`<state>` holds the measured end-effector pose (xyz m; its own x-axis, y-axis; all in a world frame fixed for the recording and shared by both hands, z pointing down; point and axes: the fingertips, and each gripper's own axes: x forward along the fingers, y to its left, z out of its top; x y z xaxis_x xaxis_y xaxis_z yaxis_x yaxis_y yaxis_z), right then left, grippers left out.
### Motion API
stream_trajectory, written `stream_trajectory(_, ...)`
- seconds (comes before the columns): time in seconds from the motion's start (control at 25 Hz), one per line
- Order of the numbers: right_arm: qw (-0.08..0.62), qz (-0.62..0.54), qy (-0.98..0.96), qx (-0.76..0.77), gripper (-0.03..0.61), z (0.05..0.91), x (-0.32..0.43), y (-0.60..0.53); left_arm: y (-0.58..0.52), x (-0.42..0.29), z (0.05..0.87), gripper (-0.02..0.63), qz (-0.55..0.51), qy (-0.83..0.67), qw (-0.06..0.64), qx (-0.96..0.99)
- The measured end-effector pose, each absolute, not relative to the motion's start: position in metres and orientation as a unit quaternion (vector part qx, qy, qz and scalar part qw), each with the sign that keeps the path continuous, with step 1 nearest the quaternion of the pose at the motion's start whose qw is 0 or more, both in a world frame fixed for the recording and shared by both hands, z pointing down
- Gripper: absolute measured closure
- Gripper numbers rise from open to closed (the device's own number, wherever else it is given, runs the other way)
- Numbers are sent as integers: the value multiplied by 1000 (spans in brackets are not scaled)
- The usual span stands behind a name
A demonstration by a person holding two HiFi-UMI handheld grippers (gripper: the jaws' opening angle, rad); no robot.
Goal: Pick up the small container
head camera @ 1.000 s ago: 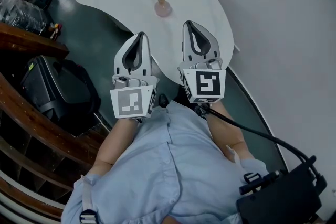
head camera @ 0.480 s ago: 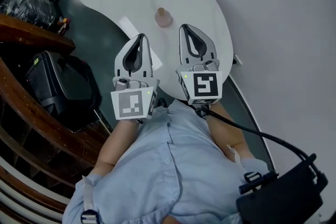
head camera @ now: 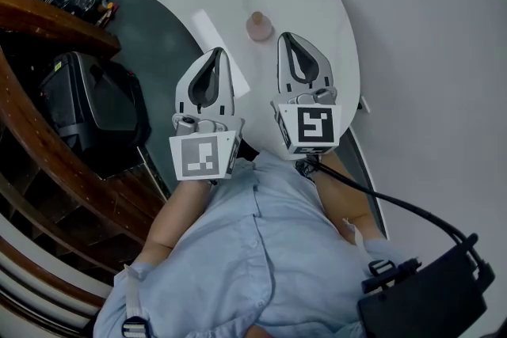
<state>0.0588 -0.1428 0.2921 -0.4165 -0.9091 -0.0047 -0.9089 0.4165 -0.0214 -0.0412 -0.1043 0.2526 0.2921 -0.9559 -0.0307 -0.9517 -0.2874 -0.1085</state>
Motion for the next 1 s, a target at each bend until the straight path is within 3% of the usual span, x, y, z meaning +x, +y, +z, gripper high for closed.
stream_trajectory(0.64, -78, -66, 847, -521, 577, 389, 20, -165, -140, -95, 322, 615, -68, 610, -10, -789)
stream_trajectory(1.0, -87, -78, 843, -525, 577, 405, 3, -182, -156, -116, 341, 615, -78, 609, -44, -788)
